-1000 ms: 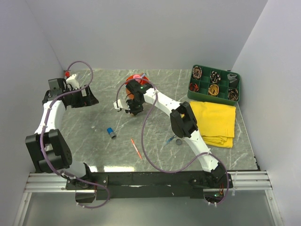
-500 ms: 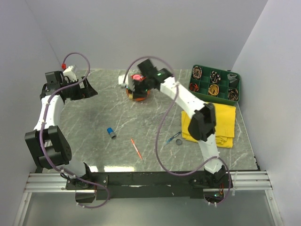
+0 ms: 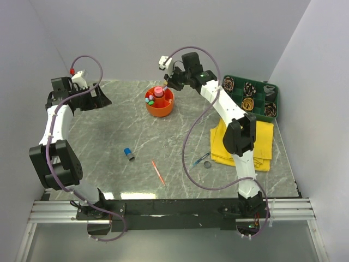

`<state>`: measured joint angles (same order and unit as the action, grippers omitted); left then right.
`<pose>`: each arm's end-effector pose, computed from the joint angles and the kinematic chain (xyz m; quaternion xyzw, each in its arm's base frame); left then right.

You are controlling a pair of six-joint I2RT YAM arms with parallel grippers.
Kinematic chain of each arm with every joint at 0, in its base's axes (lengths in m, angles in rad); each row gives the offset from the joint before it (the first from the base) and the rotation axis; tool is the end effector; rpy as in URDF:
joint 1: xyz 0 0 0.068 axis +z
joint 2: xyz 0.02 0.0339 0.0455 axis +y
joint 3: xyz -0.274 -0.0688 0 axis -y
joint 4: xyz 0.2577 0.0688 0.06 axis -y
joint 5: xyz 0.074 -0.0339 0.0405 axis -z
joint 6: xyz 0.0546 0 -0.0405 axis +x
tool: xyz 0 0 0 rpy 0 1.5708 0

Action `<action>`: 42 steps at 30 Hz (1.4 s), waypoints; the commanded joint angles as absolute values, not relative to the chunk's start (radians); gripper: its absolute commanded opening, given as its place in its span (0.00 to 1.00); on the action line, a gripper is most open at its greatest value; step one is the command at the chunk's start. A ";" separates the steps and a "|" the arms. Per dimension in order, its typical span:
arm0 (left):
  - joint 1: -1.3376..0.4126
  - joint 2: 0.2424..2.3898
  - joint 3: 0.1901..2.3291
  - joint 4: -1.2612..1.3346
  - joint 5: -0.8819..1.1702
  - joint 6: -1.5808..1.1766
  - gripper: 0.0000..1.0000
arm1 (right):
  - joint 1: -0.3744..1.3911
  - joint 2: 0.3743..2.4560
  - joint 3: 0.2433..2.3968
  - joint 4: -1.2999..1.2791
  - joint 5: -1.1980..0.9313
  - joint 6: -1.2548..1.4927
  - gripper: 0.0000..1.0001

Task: Sort the stationery into containers
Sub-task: Place the stationery in the storage box.

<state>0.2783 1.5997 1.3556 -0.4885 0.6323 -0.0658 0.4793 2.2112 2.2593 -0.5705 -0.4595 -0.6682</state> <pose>0.3745 0.0734 0.3044 -0.0240 0.8770 -0.2414 0.4147 0.4722 0.2727 0.3442 -0.5533 0.6461 0.1503 0.5038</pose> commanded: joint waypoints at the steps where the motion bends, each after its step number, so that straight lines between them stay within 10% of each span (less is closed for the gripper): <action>1: 0.285 1.582 1.396 -0.497 0.624 -0.043 0.99 | 0.472 2.246 2.264 -0.497 -0.411 -0.652 0.05; 23: 0.295 1.611 1.384 -0.499 0.621 -0.043 0.99 | 0.463 2.384 2.283 -0.502 -0.362 -0.680 0.09; 30: 0.293 1.618 1.384 -0.497 0.627 -0.046 0.99 | 0.463 2.369 2.249 -0.479 -0.357 -0.647 0.36; 42: 0.293 1.606 1.362 -0.486 0.646 -0.054 1.00 | 0.462 2.335 2.224 -0.480 -0.371 -0.581 0.49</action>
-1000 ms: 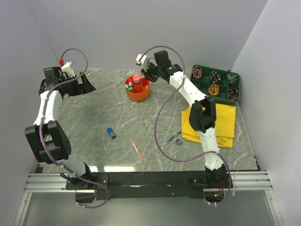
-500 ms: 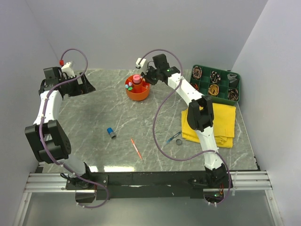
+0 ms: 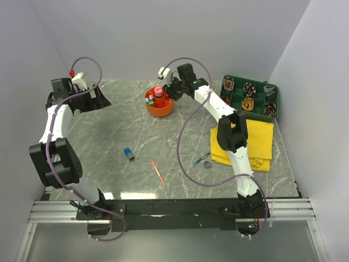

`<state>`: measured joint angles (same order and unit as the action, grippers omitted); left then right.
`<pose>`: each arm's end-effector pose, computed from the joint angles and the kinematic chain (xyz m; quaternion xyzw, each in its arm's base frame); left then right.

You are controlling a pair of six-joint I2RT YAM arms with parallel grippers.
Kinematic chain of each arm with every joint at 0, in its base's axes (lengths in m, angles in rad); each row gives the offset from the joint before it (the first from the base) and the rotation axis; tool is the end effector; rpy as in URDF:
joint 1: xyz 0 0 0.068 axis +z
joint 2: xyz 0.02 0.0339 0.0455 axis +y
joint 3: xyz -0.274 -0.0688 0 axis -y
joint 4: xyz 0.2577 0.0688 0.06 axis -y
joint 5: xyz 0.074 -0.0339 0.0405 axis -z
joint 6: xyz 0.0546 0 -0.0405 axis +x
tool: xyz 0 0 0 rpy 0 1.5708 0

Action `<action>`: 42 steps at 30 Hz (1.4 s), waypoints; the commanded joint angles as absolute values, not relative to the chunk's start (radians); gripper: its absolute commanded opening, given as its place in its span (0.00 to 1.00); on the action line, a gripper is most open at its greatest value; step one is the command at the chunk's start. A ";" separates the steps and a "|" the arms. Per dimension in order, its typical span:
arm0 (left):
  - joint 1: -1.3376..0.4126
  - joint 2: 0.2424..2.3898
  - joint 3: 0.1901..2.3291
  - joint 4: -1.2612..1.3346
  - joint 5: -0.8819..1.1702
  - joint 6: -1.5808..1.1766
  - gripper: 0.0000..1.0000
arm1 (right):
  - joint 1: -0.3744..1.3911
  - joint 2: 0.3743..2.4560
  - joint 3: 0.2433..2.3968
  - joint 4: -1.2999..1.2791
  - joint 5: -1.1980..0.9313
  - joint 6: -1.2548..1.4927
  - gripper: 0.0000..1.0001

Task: Sort the stationery into containers
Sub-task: Place the stationery in the storage box, then pick up the pen from the center of the board.

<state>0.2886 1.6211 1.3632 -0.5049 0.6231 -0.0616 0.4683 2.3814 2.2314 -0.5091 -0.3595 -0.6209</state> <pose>0.3770 0.0787 0.2977 -0.0338 0.8828 -0.2377 0.4037 0.5100 0.2795 0.2465 -0.5250 0.7148 0.1270 0.4441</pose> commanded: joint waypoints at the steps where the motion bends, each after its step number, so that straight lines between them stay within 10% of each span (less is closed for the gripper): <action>1: 0.293 1.602 1.359 -0.485 0.649 -0.054 0.99 | 0.463 2.330 2.220 -0.482 -0.374 -0.575 0.49; 13: 0.288 1.548 1.325 -0.482 0.667 -0.046 0.99 | 0.454 2.202 2.137 -0.518 -0.386 -0.549 0.54; 34: -0.233 1.384 1.192 -0.727 0.541 0.370 1.00 | 0.430 1.465 1.234 -0.756 -0.529 -0.839 0.52; 42: -0.373 1.468 1.201 -0.661 0.427 0.229 1.00 | 0.420 1.359 1.053 -0.559 -0.388 -0.441 0.49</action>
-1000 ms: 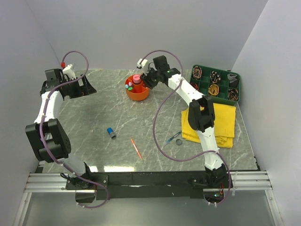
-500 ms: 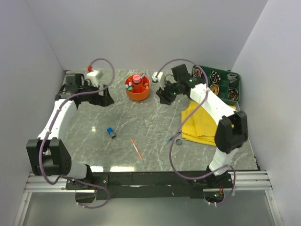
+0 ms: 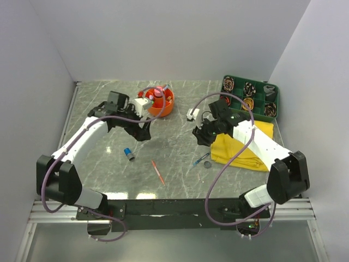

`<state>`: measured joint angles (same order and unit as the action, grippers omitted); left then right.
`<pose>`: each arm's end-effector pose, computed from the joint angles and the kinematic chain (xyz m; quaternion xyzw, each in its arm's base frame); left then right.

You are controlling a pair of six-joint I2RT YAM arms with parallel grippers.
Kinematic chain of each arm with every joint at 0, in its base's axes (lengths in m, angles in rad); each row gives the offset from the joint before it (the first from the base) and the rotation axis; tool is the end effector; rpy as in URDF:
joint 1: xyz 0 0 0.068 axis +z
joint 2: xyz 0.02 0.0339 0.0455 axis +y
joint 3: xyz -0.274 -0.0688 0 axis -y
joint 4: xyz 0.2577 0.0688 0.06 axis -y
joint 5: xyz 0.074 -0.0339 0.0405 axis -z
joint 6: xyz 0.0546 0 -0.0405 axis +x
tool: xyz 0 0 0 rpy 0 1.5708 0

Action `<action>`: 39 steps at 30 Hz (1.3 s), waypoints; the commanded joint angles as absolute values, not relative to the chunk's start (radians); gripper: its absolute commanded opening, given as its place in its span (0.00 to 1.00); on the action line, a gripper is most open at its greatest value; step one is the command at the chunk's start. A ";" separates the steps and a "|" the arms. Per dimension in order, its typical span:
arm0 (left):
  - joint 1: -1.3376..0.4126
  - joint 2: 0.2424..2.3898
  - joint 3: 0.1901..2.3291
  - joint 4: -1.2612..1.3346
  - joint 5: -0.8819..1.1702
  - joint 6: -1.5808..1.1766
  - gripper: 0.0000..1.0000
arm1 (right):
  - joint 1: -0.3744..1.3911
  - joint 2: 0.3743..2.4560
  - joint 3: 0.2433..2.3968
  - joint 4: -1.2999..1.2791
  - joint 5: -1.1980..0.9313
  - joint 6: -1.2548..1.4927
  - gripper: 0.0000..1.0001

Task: Sort the stationery into containers
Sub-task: Pick up the pen from the center of the board.

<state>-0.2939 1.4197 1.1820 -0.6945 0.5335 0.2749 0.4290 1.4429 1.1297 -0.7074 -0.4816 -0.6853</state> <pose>0.2939 -0.1180 0.2848 0.3364 0.8559 -0.2531 0.3004 0.2738 0.1531 0.2586 -0.5492 0.7590 0.1939 0.2910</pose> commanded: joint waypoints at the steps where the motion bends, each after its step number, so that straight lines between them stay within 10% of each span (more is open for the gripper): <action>1: -0.400 1.482 1.215 -0.663 0.410 0.219 1.00 | 0.419 1.329 1.030 -0.542 -0.373 -0.386 0.48; 15: -0.318 1.445 1.270 -0.686 0.387 0.132 0.99 | 0.479 1.463 1.134 -0.854 -0.558 -1.069 0.41; 39: -0.003 1.344 1.224 -0.623 0.371 0.052 1.00 | 0.742 1.620 1.006 -0.749 -0.371 -1.298 0.45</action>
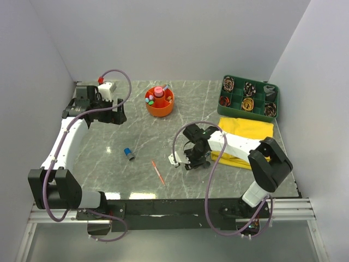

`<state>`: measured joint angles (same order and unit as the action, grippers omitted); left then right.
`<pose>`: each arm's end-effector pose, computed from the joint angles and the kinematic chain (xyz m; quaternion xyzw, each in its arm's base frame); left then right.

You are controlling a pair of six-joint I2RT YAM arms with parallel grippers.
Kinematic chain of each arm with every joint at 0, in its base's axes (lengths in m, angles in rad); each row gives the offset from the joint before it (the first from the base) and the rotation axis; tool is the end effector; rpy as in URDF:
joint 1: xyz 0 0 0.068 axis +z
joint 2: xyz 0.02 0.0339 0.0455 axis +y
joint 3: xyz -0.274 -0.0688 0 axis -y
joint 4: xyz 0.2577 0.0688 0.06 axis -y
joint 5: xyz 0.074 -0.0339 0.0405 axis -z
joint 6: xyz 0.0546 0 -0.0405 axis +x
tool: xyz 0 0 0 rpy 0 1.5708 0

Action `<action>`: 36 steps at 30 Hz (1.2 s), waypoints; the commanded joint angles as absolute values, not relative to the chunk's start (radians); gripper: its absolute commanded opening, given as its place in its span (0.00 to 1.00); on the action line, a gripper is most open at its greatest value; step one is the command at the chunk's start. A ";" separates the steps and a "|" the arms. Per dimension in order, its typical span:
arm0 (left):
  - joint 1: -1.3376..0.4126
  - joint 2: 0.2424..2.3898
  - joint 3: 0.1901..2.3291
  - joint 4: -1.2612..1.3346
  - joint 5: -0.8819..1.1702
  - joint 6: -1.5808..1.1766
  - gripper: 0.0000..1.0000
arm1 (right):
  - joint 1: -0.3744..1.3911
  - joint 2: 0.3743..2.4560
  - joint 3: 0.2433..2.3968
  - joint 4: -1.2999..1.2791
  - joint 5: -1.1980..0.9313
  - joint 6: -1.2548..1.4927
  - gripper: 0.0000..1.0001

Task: Sort the stationery into containers
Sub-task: Pick up the pen from the center of the board.

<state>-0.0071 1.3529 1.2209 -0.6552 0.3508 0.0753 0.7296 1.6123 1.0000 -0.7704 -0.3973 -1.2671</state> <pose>0.3124 -0.0210 0.3178 0.1041 0.9065 -0.1484 0.3813 0.2095 0.2157 0.1661 -0.8304 0.5131 0.1650 0.1409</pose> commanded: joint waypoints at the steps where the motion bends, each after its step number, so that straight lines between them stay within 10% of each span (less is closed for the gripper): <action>1: -0.003 1.344 1.226 -0.620 0.371 0.048 1.00 | 0.745 1.624 0.999 -0.743 -0.362 -1.299 0.45; 14: 0.043 1.373 1.229 -0.601 0.391 0.035 0.99 | 0.759 1.681 0.970 -0.687 -0.307 -1.305 0.44; 24: 0.051 1.394 1.236 -0.588 0.400 0.032 0.99 | 0.759 1.714 1.003 -0.700 -0.337 -1.287 0.00; 36: 0.061 1.414 1.252 -0.558 0.402 0.029 0.99 | 0.678 1.761 1.432 -0.510 -0.519 -1.015 0.00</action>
<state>0.0525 1.4113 1.2213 -0.5999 0.3805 0.0368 0.7319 1.7390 1.2774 -0.6567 -0.3912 -1.1900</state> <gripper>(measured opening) 0.995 0.056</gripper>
